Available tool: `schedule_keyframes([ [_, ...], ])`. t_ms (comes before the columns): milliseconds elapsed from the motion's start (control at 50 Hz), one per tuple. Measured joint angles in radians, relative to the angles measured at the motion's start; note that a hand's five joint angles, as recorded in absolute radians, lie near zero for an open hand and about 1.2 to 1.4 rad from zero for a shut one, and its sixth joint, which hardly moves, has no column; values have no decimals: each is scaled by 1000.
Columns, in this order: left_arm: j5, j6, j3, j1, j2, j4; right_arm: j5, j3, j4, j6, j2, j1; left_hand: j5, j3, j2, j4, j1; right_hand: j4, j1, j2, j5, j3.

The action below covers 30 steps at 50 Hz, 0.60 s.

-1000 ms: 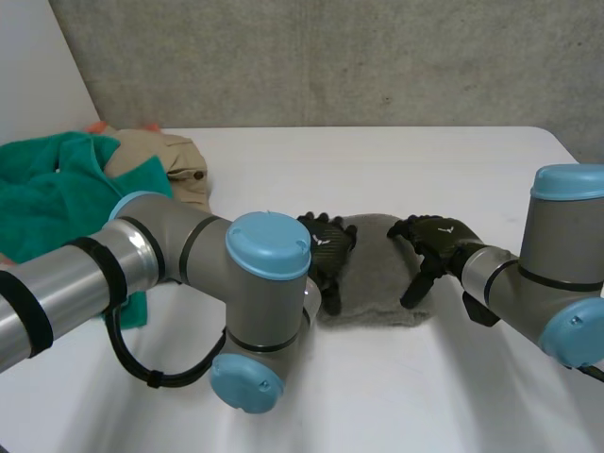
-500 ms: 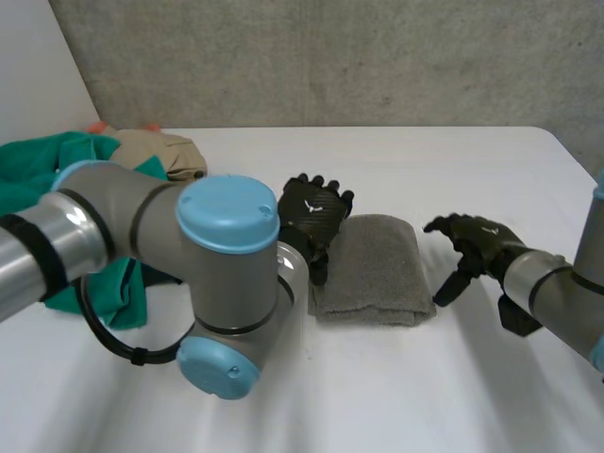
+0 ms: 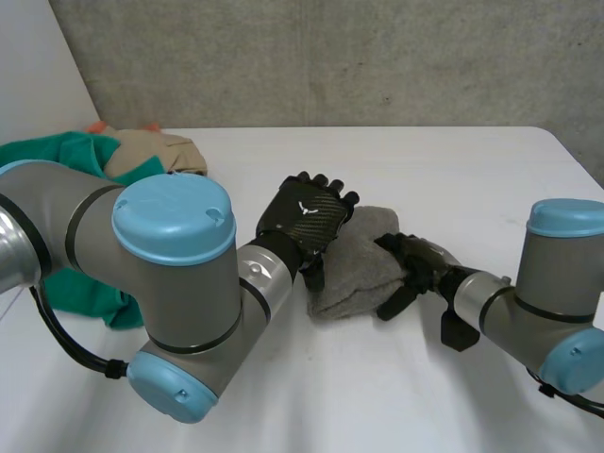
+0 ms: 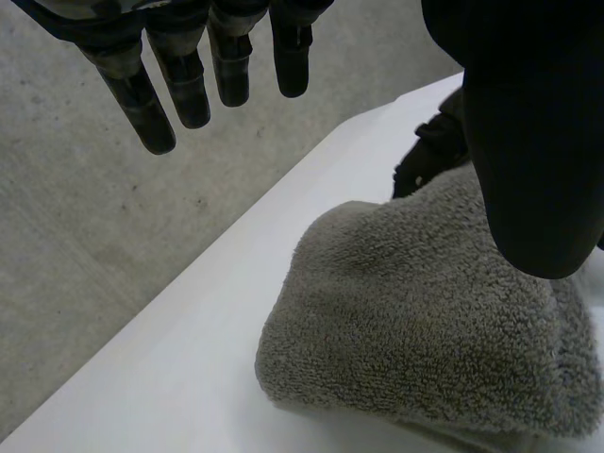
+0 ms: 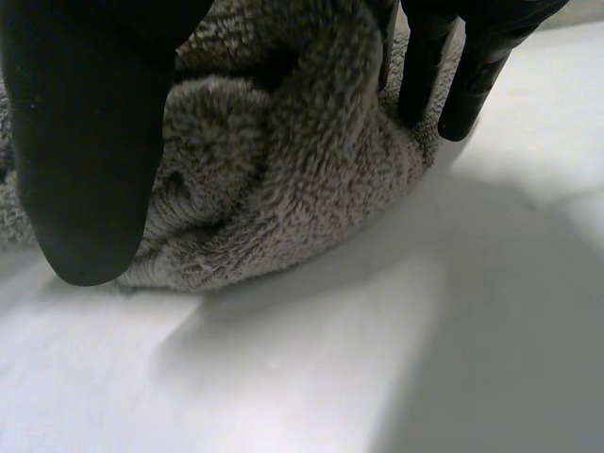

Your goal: Fold the laundry.

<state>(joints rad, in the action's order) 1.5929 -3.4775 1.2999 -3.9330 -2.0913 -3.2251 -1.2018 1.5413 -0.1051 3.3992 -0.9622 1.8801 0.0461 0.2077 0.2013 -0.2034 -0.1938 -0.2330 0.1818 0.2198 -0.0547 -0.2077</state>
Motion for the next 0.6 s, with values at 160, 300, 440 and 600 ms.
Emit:
schedule_keyframes([
  [160, 1, 1, 2, -14, -1, 1, -33, -139, -10, 66, 75, 29, 0, 0, 0, 0, 0, -612, 535, 637, -587, -636],
  [300, 1, 1, 6, -18, -2, 1, -106, -296, -8, 80, 153, 28, 0, 0, 0, 0, 0, -952, 723, 946, -890, -965],
  [440, 0, 1, 6, -36, -4, -2, -186, -456, -6, 33, 228, -27, 0, 0, 0, 0, 0, -954, 723, 946, -893, -965],
  [600, -1, 1, -9, -61, -12, -14, -307, -721, -2, -87, 378, -164, 0, 0, 0, 0, 0, -955, 723, 946, -893, -965],
])
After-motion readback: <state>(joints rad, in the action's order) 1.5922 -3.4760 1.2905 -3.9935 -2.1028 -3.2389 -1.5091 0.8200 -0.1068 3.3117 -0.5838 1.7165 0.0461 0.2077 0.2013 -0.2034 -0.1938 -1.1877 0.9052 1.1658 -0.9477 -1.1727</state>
